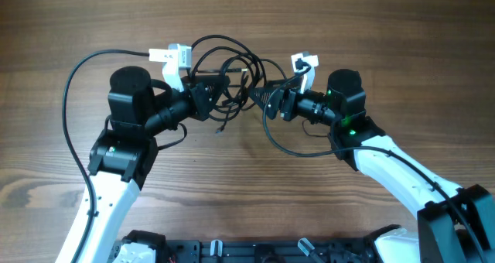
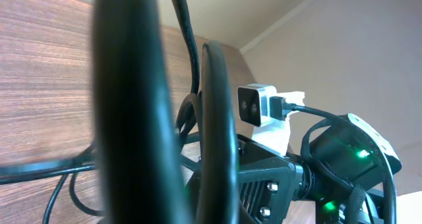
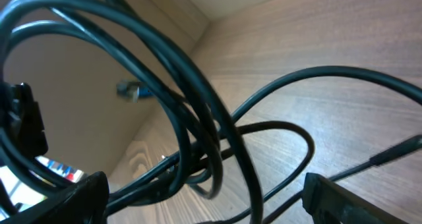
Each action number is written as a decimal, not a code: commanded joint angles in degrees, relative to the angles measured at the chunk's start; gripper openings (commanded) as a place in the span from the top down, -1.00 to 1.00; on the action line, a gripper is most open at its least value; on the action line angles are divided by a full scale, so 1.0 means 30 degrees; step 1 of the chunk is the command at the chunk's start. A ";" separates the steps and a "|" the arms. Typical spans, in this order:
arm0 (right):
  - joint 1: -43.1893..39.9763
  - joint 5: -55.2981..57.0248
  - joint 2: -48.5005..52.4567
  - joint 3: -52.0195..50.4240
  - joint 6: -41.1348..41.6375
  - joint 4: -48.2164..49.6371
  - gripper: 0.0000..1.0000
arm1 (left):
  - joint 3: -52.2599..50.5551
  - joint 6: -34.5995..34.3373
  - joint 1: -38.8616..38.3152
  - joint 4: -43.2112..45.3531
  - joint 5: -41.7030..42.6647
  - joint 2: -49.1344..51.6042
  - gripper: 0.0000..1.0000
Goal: Untangle cables
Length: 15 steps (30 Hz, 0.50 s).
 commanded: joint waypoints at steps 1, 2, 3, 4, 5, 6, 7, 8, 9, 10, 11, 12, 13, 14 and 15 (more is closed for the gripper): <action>0.0095 0.1938 0.0029 0.0168 -0.0270 0.0138 -0.92 | 0.0080 0.0466 -0.0066 0.0189 0.0386 0.0000 0.92; 0.0095 0.2521 0.0029 0.0175 -0.0240 0.0168 -0.91 | 0.0080 0.0474 -0.0066 0.0189 0.0532 0.0000 0.92; 0.0095 0.3300 0.0029 0.0168 -0.0117 0.0219 -0.92 | 0.0080 0.0474 -0.0124 0.0189 0.0750 0.0000 0.92; 0.0095 0.3920 0.0029 0.0168 0.0029 0.0226 -0.92 | 0.0080 0.0474 -0.0284 0.0189 0.0801 0.0000 0.92; 0.0095 0.4226 0.0029 0.0168 0.0160 0.0291 -0.93 | 0.0080 0.0474 -0.0452 0.0197 0.0794 0.0000 0.92; 0.0095 0.4240 0.0029 0.0168 0.0146 0.0648 -0.93 | 0.0080 0.0481 -0.0874 0.0197 0.0780 0.0000 0.92; 0.0102 0.4233 0.0029 0.0168 0.0146 0.0780 -0.93 | 0.0080 0.0474 -0.0991 0.0197 0.0714 0.0000 0.92; 0.0146 0.4248 0.0029 0.0168 0.0131 0.0874 -0.93 | 0.0080 0.0481 -0.1151 0.0197 0.0605 0.0000 0.92; 0.0211 0.4255 0.0029 0.0168 0.0131 0.0940 -0.93 | 0.0080 0.0481 -0.1290 0.0204 0.0568 0.0000 0.92; 0.0262 0.4277 0.0029 0.0175 0.0131 0.0933 -0.93 | 0.0080 0.0474 -0.1384 0.0204 0.0568 0.0000 0.92; 0.0291 0.4473 0.0029 0.0168 0.0138 0.0918 -0.93 | 0.0080 0.0474 -0.1486 0.0204 0.0576 0.0000 0.92; 0.0306 0.4736 0.0029 0.0168 0.0138 0.0852 -0.94 | 0.0080 0.0474 -0.1566 0.0204 0.0576 0.0000 0.92; 0.0306 0.5384 0.0029 0.0175 0.0146 0.0583 -0.93 | 0.0080 0.0474 -0.1603 0.0211 0.0576 0.0000 0.92; 0.0306 0.5923 0.0029 0.0168 0.0146 0.0364 -0.93 | 0.0080 0.0481 -0.1603 0.0211 0.0583 0.0000 0.92; 0.0306 0.6863 0.0029 0.0168 0.0160 -0.0044 -0.93 | 0.0080 0.0481 -0.1596 0.0211 0.0576 0.0000 0.92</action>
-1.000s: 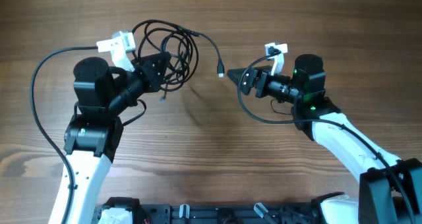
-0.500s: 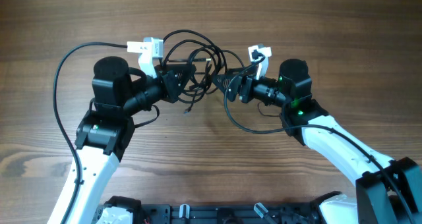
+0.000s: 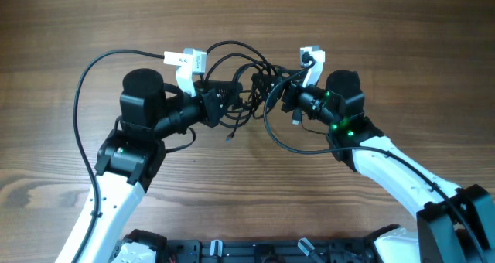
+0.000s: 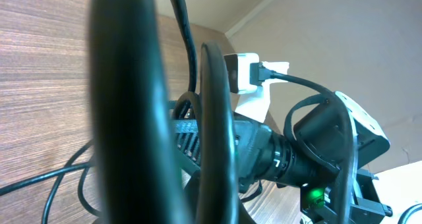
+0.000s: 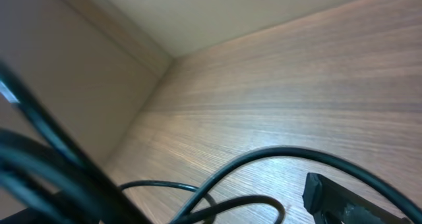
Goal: Untangle cables
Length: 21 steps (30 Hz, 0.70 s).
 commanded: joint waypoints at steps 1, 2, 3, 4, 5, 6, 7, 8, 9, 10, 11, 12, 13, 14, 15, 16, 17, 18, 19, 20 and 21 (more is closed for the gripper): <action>0.0029 0.3599 0.0029 0.0168 0.0138 -0.1064 -0.93 | 0.0080 0.0430 -0.0080 0.0211 0.0430 0.0000 0.92; 0.0029 0.4568 0.0029 0.0168 0.0211 -0.1494 -0.93 | 0.0080 0.0437 -0.0066 0.0211 0.0430 -0.0007 0.92; 0.0029 0.5836 0.0029 0.0168 0.0335 -0.2120 -0.93 | 0.0080 0.0430 -0.0066 0.0211 0.0430 -0.0007 0.92; 0.0022 0.6645 0.0029 0.0175 0.0488 -0.2528 -0.93 | 0.0080 0.0437 -0.0066 0.0219 0.0423 -0.0007 0.92; 0.0022 0.7461 0.0029 0.0168 0.0590 -0.2922 -0.93 | 0.0080 0.0452 -0.0066 0.0270 0.0423 -0.0007 0.92; 0.0022 0.8058 0.0029 0.0168 0.0583 -0.3242 -0.93 | 0.0080 0.0503 -0.0066 0.0350 0.0415 -0.0007 0.92; 0.0022 0.8488 0.0029 0.0175 0.0576 -0.3497 -0.93 | 0.0080 0.0495 -0.0066 0.0379 0.0277 -0.0007 0.92; 0.0022 0.8939 0.0029 0.0168 0.0576 -0.3759 -0.93 | 0.0080 0.0503 -0.0066 0.0423 0.0197 -0.0007 0.92; 0.0007 0.9304 0.0029 0.0168 0.0583 -0.3963 -0.93 | 0.0080 0.0495 -0.0066 0.0481 0.0138 -0.0007 0.92; -0.0015 0.9369 0.0029 0.0168 0.0554 -0.4065 -0.93 | 0.0080 0.0495 -0.0058 0.0495 0.0058 -0.0007 0.92; -0.0015 0.9362 0.0029 0.0168 0.0561 -0.4102 -0.93 | 0.0080 0.0503 -0.0044 0.0481 -0.0138 -0.0007 0.92; -0.0015 0.9355 0.0029 0.0168 0.0576 -0.4124 -0.93 | 0.0080 0.0495 -0.0007 0.0474 -0.0474 -0.0007 0.92; -0.0015 0.9355 0.0029 0.0168 0.0576 -0.4116 -0.93 | 0.0080 0.0495 0.0080 0.0474 -0.0692 -0.0007 0.92; -0.0015 0.9347 0.0029 0.0168 0.0576 -0.4116 -0.93 | 0.0080 0.0495 0.0219 0.0481 -0.0882 -0.0007 0.92; -0.0015 0.9107 0.0029 0.0168 0.0554 -0.4116 -0.93 | 0.0080 0.0481 0.0605 0.0481 -0.1195 -0.0007 0.92; -0.0015 0.8692 0.0029 0.0168 0.0546 -0.4080 -0.99 | 0.0080 0.0481 0.0947 0.0481 -0.1217 -0.0007 0.92; -0.0015 0.8276 0.0029 0.0168 0.0539 -0.4022 -0.99 | 0.0080 0.0430 0.1195 0.0474 -0.1217 -0.0007 0.92; -0.0015 0.7905 0.0029 0.0168 0.0525 -0.3942 -1.00 | 0.0080 0.0408 0.1435 0.0459 -0.1202 -0.0007 0.92; -0.0015 0.7176 0.0029 0.0168 0.0525 -0.3738 -0.99 | 0.0080 0.0401 0.1596 0.0452 -0.1202 -0.0007 0.92; -0.0015 0.6346 0.0029 0.0168 0.0299 -0.3424 -1.00 | 0.0080 0.0342 0.1807 0.0452 -0.1202 -0.0007 0.92; -0.0015 0.5071 0.0029 0.0168 -0.0568 -0.2849 -0.99 | 0.0080 0.0342 0.1923 0.0459 -0.1209 -0.0007 0.92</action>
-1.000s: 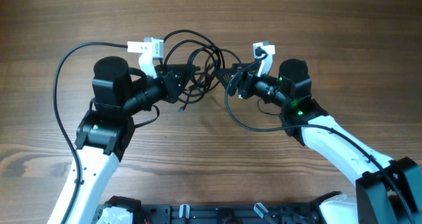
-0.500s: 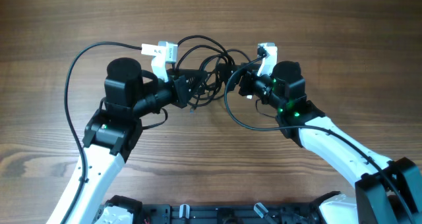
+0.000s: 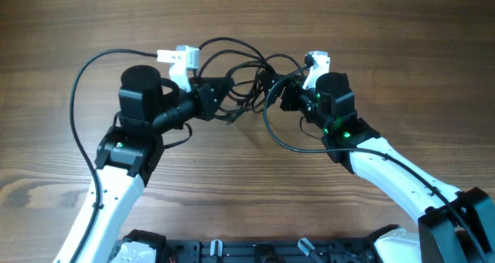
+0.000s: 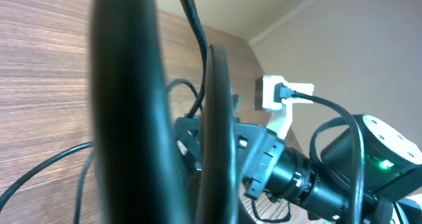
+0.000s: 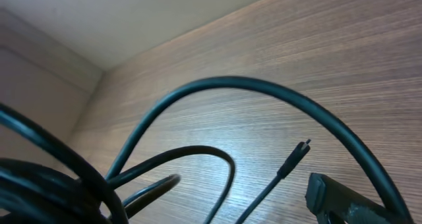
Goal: Untangle cables
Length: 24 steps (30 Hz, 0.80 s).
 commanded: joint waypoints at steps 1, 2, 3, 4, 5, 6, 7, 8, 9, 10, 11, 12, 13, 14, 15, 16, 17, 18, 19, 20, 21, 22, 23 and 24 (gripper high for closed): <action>-0.0670 -0.1209 0.0284 -0.0058 -0.1253 0.0991 -0.99 | 0.0211 0.0299 0.0991 0.0452 -0.0204 -0.0648 0.92; -0.0670 -0.1894 0.0284 -0.0058 -0.1443 0.1450 -1.00 | 0.0211 0.0299 0.1005 0.0452 -0.0197 -0.0648 0.92; -0.0670 -0.2295 0.0284 -0.0058 -0.1435 0.1778 -1.00 | 0.0211 0.0299 0.1020 0.0452 -0.0204 -0.0648 0.92; -0.0678 -0.2506 0.0284 -0.0058 -0.1413 0.1982 -1.00 | 0.0211 0.0299 0.1020 0.0452 -0.0204 -0.0648 0.92; -0.0678 -0.2594 0.0284 -0.0058 -0.1399 0.2120 -0.99 | 0.0211 0.0299 0.1020 0.0466 -0.0211 -0.0648 0.92; -0.0670 -0.2645 0.0284 -0.0058 -0.1341 0.2208 -1.00 | 0.0211 0.0299 0.1020 0.0474 -0.0211 -0.0648 0.92; -0.0670 -0.2754 0.0284 -0.0058 -0.1319 0.2302 -1.00 | 0.0211 0.0306 0.1020 0.0466 -0.0211 -0.0648 0.92; -0.0678 -0.2936 0.0284 -0.0058 -0.1326 0.2448 -1.00 | 0.0211 0.0306 0.1020 0.0466 -0.0211 -0.0648 0.92; -0.0678 -0.2987 0.0284 -0.0058 -0.1304 0.2630 -0.99 | 0.0211 0.0306 0.1020 0.0474 -0.0204 -0.0648 0.92; -0.0678 -0.2987 0.0284 -0.0058 -0.1151 0.2776 -0.99 | 0.0211 0.0306 0.1020 0.0466 -0.0211 -0.0648 0.92; -0.0678 -0.2987 0.0284 -0.0058 -0.0969 0.2994 -1.00 | 0.0211 0.0306 0.1020 0.0466 -0.0204 -0.0648 0.92; -0.0670 -0.2980 0.0284 -0.0058 -0.0976 0.3111 -1.00 | 0.0211 0.0299 0.1020 0.0466 -0.0197 -0.0648 0.92; -0.0678 -0.2980 0.0284 -0.0058 -0.0976 0.3118 -0.99 | 0.0211 0.0299 0.1013 0.0466 -0.0189 -0.0648 0.92; -0.0670 -0.2980 0.0284 -0.0058 -0.0984 0.3111 -0.99 | 0.0211 0.0291 0.1020 0.0481 -0.0131 -0.0648 0.92; -0.0670 -0.2980 0.0284 -0.0058 -0.1013 0.3024 -0.99 | 0.0211 0.0248 0.1013 0.0481 -0.0131 -0.0648 0.92; -0.0670 -0.2980 0.0284 -0.0058 -0.1042 0.2958 -0.99 | 0.0211 -0.0051 0.1013 0.0488 -0.0138 -0.0648 0.92; -0.0670 -0.2980 0.0284 -0.0058 -0.1056 0.2863 -0.99 | 0.0211 -0.0350 0.1020 0.0568 -0.0131 -0.0648 0.92; -0.0670 -0.2973 0.0284 -0.0058 -0.1056 0.2725 -1.00 | 0.0211 -0.0765 0.1020 0.0707 -0.0138 -0.0648 0.92; -0.0670 -0.2980 0.0284 -0.0058 -0.1042 0.2441 -0.99 | 0.0211 -0.1275 0.1020 0.0947 -0.0138 -0.0648 0.92; -0.0670 -0.2980 0.0284 -0.0058 -0.1049 0.2222 -0.99 | 0.0211 -0.1821 0.1035 0.1209 -0.0138 -0.0648 0.92; -0.0670 -0.2980 0.0284 -0.0058 -0.1049 0.1887 -0.99 | 0.0211 -0.2317 0.1078 0.1486 -0.0153 -0.0648 0.92; -0.0670 -0.2994 0.0284 -0.0058 -0.1049 0.1727 -0.99 | 0.0219 -0.2725 0.1115 0.1756 -0.0226 -0.0648 0.92; -0.0670 -0.3067 0.0284 -0.0058 -0.1056 0.1654 -1.00 | 0.0211 -0.3169 0.1202 0.1982 -0.0342 -0.0648 0.92; -0.0670 -0.3162 0.0284 -0.0058 -0.1049 0.1603 -0.99 | 0.0211 -0.3759 0.1341 0.2149 -0.0546 -0.0648 0.92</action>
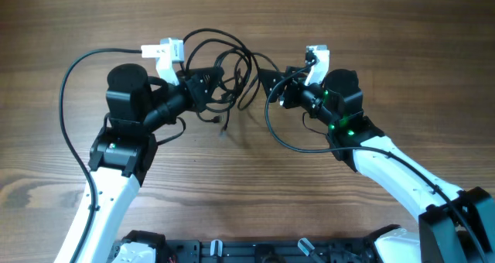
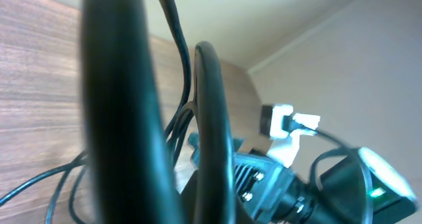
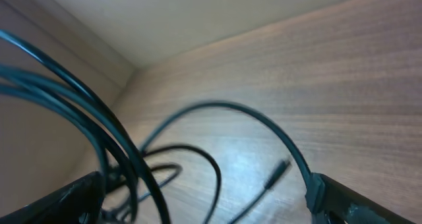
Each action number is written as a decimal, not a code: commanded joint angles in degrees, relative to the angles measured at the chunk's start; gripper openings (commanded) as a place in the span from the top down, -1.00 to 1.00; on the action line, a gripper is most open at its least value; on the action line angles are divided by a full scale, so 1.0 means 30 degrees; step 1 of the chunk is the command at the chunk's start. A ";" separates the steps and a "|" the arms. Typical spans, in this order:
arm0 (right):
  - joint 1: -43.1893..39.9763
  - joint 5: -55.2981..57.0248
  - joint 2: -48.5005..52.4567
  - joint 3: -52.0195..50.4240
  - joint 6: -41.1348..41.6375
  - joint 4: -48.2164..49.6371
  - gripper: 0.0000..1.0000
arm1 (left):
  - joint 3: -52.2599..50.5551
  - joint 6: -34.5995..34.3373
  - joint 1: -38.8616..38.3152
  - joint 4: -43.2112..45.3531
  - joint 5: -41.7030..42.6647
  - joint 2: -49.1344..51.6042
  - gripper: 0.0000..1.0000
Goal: Untangle cables
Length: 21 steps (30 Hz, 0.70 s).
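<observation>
A tangle of thin black cables hangs between my two grippers at the table's far middle. One loose plug end trails toward me. My left gripper grips the tangle's left side; in the left wrist view thick strands fill the frame and hide the jaws, with the right arm beyond. My right gripper sits at the tangle's right side. Its fingers stand wide apart, with the bundle by the left finger, one strand arching to the right finger and the plug beyond.
Brown wooden table. A long black lead loops out from my left wrist camera, and a shorter loop hangs under the right wrist. A black frame runs along the near edge.
My left gripper has moved left with the tangle, and the right wrist has shifted slightly right, so the gap between them is wider. The loose plug end now lies further left.
Both grippers stood at the tangle's two sides, a little apart. Then they were close together with the cables bunched between them. Then both sat slightly farther back on the table. Now they stand wider apart and the loops are spread out.
</observation>
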 commanded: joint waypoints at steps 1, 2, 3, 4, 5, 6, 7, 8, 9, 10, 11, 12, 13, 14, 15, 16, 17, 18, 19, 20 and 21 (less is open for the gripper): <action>-0.0058 -0.0721 0.0240 -0.0051 -0.0036 -0.0087 -0.99 | 0.0219 -0.2455 0.0517 0.0627 -0.0576 -0.0459 0.92; -0.0058 -0.0947 0.0240 -0.0051 -0.0036 -0.0073 -1.00 | 0.0211 -0.3075 0.0663 0.0648 -0.0707 -0.0459 0.92; -0.0058 -0.1195 0.0240 -0.0051 -0.0029 -0.0066 -1.00 | 0.0211 -0.3716 0.0816 0.0663 -0.0707 -0.0459 0.92; -0.0058 -0.1537 0.0240 -0.0051 -0.0007 -0.0044 -1.00 | 0.0211 -0.5005 0.0954 0.0663 -0.0692 -0.0459 0.92; -0.0051 -0.1610 0.0240 -0.0051 0.0022 0.0000 -0.99 | 0.0211 -0.5428 0.0954 0.0663 -0.0685 -0.0459 0.92; -0.0051 -0.1719 0.0240 -0.0051 0.0029 0.0095 -0.99 | 0.0211 -0.5814 0.0940 0.0663 -0.0605 -0.0459 0.92; -0.0022 -0.1843 0.0240 -0.0051 0.0051 0.0240 -0.98 | 0.0211 -0.6054 0.0903 0.0634 -0.0510 -0.0459 0.92; 0.0007 -0.1887 0.0240 -0.0051 0.0051 0.0372 -0.99 | 0.0211 -0.6346 0.0780 0.0641 -0.0364 -0.0459 0.92; 0.0015 -0.1887 0.0240 -0.0051 0.0051 0.0430 -0.99 | 0.0211 -0.6499 0.0641 0.0648 -0.0306 -0.0459 0.92; 0.0015 -0.1880 0.0240 -0.0051 0.0117 0.0423 -1.00 | 0.0211 -0.6543 0.0495 0.0699 -0.0321 -0.0459 0.92; 0.0015 -0.1894 0.0240 -0.0051 0.0117 0.0423 -1.00 | 0.0211 -0.6557 0.0321 0.0772 -0.0321 -0.0459 0.92; 0.0015 -0.1974 0.0240 -0.0051 0.0117 0.0423 -1.00 | 0.0211 -0.6849 0.0189 0.0838 -0.0335 -0.0459 0.92; 0.0015 -0.2018 0.0240 -0.0051 0.0124 0.0423 -1.00 | 0.0211 -0.7118 0.0102 0.0882 -0.0328 -0.0459 0.92; 0.0015 -0.2018 0.0240 -0.0051 0.0117 0.0408 -0.99 | 0.0211 -0.7497 0.0036 0.0954 -0.0328 -0.0459 0.92; 0.0015 -0.2018 0.0240 -0.0051 0.0124 0.0401 -0.99 | 0.0211 -0.7614 0.0022 0.1049 -0.0335 -0.0459 0.92; 0.0015 -0.2025 0.0240 -0.0051 0.0124 0.0364 -1.00 | 0.0211 -0.7817 0.0022 0.1107 -0.0335 -0.0459 0.92; 0.0015 -0.2033 0.0240 -0.0051 0.0124 0.0335 -0.99 | 0.0211 -0.7912 0.0022 0.1246 -0.0335 -0.0459 0.92; 0.0015 -0.2135 0.0240 -0.0051 0.0117 0.0321 -0.99 | 0.0219 -0.7912 0.0022 0.1406 -0.0335 -0.0459 0.92; 0.0022 -0.2178 0.0240 -0.0051 0.0124 0.0270 -0.99 | 0.0211 -0.8225 0.0022 0.1523 -0.0335 -0.0459 0.92; 0.0080 -0.2164 0.0240 -0.0051 0.0102 0.0262 -0.99 | 0.0211 -0.8612 0.0022 0.1545 -0.0328 -0.0459 0.92; 0.0153 -0.2164 0.0240 -0.0051 0.0109 0.0284 -0.99 | 0.0219 -0.8976 0.0022 0.1566 -0.0328 -0.0459 0.92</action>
